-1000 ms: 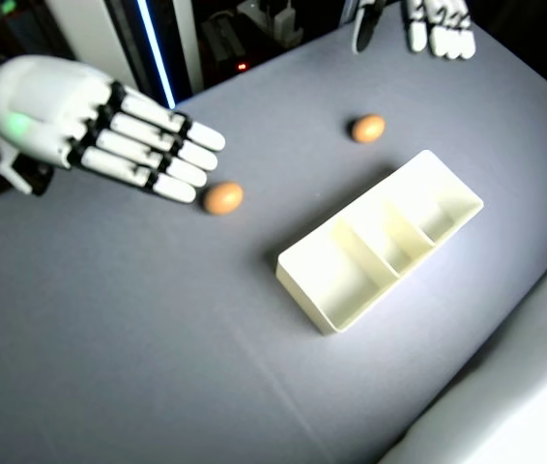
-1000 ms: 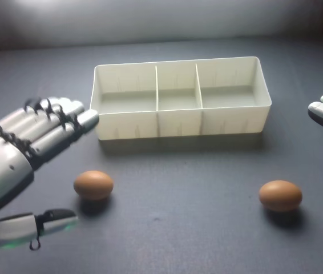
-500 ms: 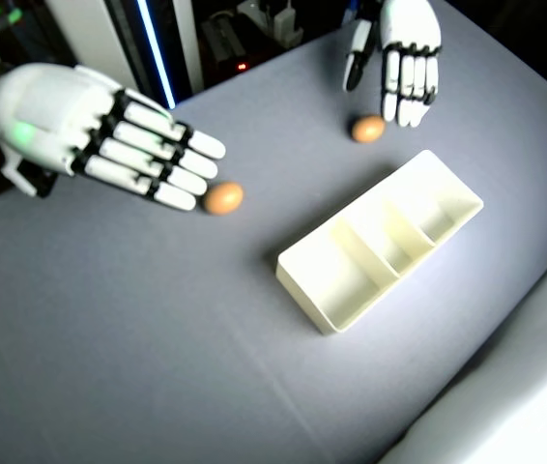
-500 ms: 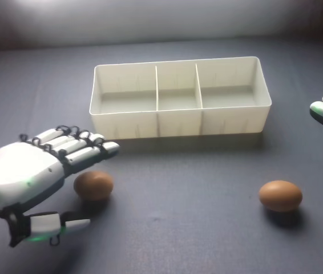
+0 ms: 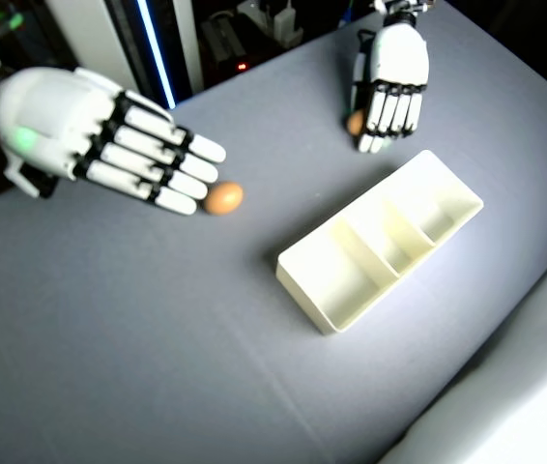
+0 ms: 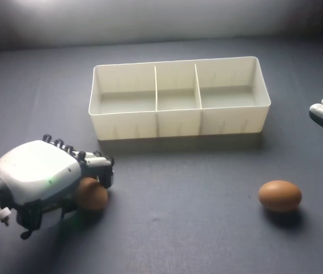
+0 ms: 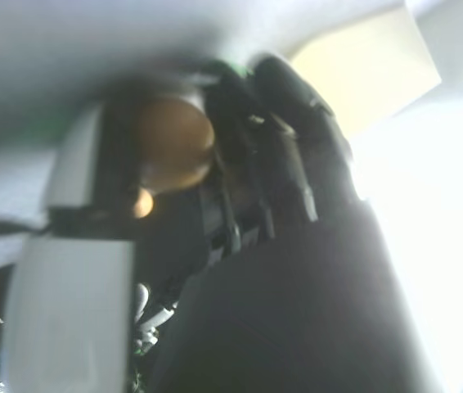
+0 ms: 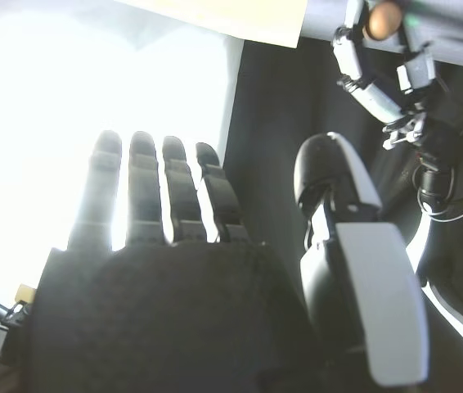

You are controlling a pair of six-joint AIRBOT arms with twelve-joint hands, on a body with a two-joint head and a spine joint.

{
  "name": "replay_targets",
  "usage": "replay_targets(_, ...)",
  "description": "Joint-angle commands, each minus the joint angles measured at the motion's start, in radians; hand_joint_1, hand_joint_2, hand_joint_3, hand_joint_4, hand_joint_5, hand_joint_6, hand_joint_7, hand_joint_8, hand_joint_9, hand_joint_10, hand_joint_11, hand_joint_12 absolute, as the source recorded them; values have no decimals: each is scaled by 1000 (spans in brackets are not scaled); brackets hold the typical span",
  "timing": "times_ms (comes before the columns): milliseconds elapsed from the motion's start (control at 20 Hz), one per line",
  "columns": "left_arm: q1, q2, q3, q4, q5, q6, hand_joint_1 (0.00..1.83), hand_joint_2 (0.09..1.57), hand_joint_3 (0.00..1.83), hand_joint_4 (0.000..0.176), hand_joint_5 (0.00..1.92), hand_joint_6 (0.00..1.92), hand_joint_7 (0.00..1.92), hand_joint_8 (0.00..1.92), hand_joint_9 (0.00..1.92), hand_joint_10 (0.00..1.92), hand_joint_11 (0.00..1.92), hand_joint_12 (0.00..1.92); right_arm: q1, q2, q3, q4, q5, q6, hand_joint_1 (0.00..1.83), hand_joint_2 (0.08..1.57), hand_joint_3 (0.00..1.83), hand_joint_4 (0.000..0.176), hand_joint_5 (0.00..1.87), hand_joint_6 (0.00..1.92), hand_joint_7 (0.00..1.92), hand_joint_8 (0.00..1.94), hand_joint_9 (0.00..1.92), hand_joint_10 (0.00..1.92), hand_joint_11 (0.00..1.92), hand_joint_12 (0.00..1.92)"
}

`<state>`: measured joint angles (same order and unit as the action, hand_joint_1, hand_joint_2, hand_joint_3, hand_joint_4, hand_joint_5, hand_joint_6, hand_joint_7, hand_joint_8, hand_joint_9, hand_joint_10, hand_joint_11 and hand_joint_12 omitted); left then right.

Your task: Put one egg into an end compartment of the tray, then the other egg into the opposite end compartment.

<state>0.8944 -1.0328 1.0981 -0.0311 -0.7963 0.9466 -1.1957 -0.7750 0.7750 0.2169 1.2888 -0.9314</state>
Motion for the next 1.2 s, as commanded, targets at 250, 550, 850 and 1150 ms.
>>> replay_targets(250,-38,59,-42,38,-245,2,1159,1334,0,0,576,1354,659,1789,767,1798,825,1921,1,1,5,-5,134,15,305,1353,0,0,0,0,0,0,0,0,0,0)
replay_targets(550,-197,30,24,-18,-250,38,1347,1222,0,0,711,1166,747,1362,782,1564,735,1721,1,-1,10,-5,138,18,326,1355,0,0,0,0,0,0,0,0,0,0)
replay_targets(850,-364,-79,167,-94,-58,93,1141,1323,8,0,497,1540,745,1579,847,1686,913,1921,1,-13,21,-5,138,28,315,1365,3,0,0,0,0,0,0,0,0,0)
replay_targets(1150,-418,-168,283,-174,100,127,842,1134,0,91,5,521,14,225,6,275,4,1082,1,-20,27,-16,133,38,379,1355,0,0,0,0,0,0,0,0,0,0)
